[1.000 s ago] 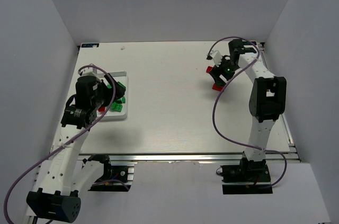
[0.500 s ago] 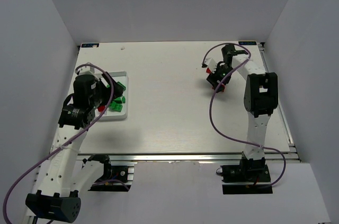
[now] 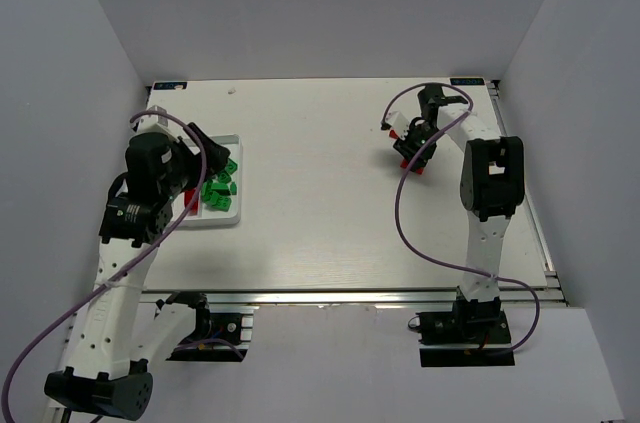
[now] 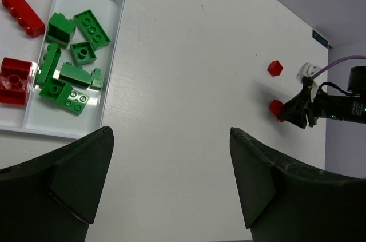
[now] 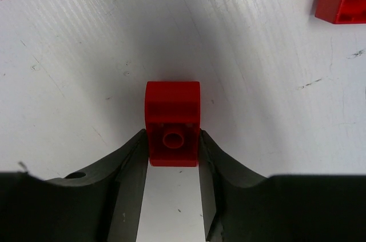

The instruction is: Sort the legos into containers by color

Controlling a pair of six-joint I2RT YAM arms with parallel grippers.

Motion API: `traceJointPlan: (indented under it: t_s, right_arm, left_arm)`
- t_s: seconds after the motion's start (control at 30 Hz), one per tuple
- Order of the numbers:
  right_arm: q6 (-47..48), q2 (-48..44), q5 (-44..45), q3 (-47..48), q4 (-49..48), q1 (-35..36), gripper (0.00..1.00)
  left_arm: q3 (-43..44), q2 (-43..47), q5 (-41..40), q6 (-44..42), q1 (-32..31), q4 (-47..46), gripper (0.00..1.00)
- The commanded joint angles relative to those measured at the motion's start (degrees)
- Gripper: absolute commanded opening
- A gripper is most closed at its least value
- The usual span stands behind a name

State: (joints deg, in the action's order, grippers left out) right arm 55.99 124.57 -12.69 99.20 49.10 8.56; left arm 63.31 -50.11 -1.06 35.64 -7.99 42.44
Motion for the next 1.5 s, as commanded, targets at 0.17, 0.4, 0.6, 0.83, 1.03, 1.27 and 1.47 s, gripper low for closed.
traceJointPlan:
  t_s: [0.17,0.4,0.6,0.83,1.03,1.27,1.47]
  right_arm:
    - [1.3,-4.2,-4.2,-1.2,0.0,0.1,0.19]
    - [-1.9,-11.7,-21.1,0.0,1.8,3.3,0.02]
    - [-9.3,-17.7,-32.2,-2.3,-4.6,9.9,0.00]
    - [-20.9,-19.7,-37.7,-3.2,-21.8,21.9,0.00]
    - [-41.4,-13.9,-35.7,0.7,-39.2,33.1,0.00]
    - [-65.6,1.1,-25.0,13.8,-60.8,42.8,0.00]
    - [-70.0,12.2,-13.7,22.1,-70.2,48.3,0.00]
  left_arm:
    - [5.2,0.6,1.0,2.2,0.3,-1.7,0.92]
    - [6.4,2.3,3.5,4.0,0.2,-4.6,0.92]
    - [8.2,3.7,4.1,5.0,0.3,-5.9,0.93]
    - [9.6,6.1,4.3,7.2,0.2,-7.4,0.93]
    - [11.1,8.0,4.3,8.9,0.2,-6.2,0.93]
    - [10.6,11.9,2.7,11.9,0.3,-4.7,0.93]
    - [10.3,13.8,2.4,13.1,0.3,-3.0,0.93]
